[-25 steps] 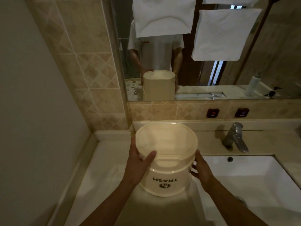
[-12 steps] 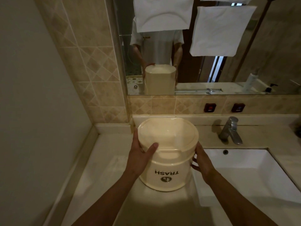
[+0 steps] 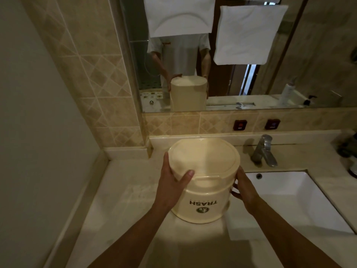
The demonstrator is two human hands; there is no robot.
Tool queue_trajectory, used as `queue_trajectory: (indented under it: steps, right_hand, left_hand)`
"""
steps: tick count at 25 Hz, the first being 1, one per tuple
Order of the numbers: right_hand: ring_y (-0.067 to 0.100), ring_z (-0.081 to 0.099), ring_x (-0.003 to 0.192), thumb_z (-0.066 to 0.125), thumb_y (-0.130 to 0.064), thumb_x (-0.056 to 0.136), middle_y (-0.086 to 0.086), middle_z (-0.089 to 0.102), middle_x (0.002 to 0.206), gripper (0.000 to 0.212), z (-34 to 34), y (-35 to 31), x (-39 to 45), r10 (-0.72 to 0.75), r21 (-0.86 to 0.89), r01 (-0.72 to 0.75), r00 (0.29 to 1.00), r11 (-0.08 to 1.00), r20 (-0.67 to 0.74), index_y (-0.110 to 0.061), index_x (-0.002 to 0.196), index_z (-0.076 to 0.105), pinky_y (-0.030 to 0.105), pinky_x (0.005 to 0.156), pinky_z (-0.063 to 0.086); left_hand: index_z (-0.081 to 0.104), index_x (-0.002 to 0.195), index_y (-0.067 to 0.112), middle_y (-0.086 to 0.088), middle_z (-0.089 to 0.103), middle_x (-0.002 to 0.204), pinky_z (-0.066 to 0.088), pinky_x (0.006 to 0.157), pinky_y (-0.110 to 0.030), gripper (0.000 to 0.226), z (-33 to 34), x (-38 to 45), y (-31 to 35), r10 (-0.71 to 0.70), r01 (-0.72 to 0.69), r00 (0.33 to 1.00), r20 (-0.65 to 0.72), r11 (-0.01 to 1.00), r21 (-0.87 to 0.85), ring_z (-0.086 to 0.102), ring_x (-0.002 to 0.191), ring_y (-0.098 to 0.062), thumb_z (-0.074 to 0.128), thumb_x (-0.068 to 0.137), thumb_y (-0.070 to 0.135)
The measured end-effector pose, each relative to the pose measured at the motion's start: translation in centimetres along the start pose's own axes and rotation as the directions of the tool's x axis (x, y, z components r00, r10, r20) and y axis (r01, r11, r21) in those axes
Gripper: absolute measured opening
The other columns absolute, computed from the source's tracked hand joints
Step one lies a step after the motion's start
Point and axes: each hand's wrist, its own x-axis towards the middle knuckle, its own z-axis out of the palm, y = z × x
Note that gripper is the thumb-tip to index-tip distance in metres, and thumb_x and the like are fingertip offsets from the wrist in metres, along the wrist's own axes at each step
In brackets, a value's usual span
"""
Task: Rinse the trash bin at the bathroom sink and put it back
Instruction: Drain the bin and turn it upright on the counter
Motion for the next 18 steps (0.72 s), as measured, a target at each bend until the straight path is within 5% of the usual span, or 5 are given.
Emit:
queue_trajectory:
  steps: [3, 11, 18]
  right_hand:
    - [0.025, 0.041, 0.132, 0.034, -0.061, 0.093, 0.0, 0.043, 0.145, 0.054, -0.1, 0.3, 0.2, -0.001, -0.013, 0.002, 1.0, 1.0, 0.014, -0.038, 0.141, 0.037, 0.052, 0.105, 0.04]
    - [0.022, 0.043, 0.128, 0.035, -0.061, 0.092, -0.009, 0.046, 0.13, 0.043, -0.3, 0.3, 0.6, -0.046, -0.031, 0.045, 0.998, 0.999, -0.042, -0.045, 0.132, 0.041, 0.052, 0.105, 0.037]
    - [0.016, 0.045, 0.129, 0.034, -0.055, 0.096, -0.009, 0.048, 0.141, 0.037, -1.0, -1.1, 0.6, -0.282, -0.033, 0.281, 0.959, 0.959, -0.032, -0.049, 0.13, 0.046, 0.052, 0.105, 0.039]
  left_hand:
    - [0.007, 0.151, 0.046, 0.013, 0.035, 0.152, 0.042, 0.109, -0.039, 0.11, -0.1, 0.1, -0.6, -0.007, 0.007, 1.0, -0.005, 1.0, 0.013, 0.043, 0.134, -0.007, 0.073, 0.066, 0.069]
    - [0.012, 0.151, 0.042, 0.014, 0.036, 0.149, 0.041, 0.104, -0.028, 0.102, -0.6, 0.5, -0.5, 0.003, -0.003, 1.0, 0.016, 1.0, 0.009, 0.043, 0.128, 0.001, 0.068, 0.069, 0.069]
    - [0.034, 0.147, 0.032, 0.006, 0.046, 0.147, 0.037, 0.106, -0.032, 0.066, -2.9, 0.9, -0.9, 0.009, -0.003, 0.996, -0.084, 0.998, 0.068, 0.043, 0.132, -0.009, 0.051, 0.09, 0.059]
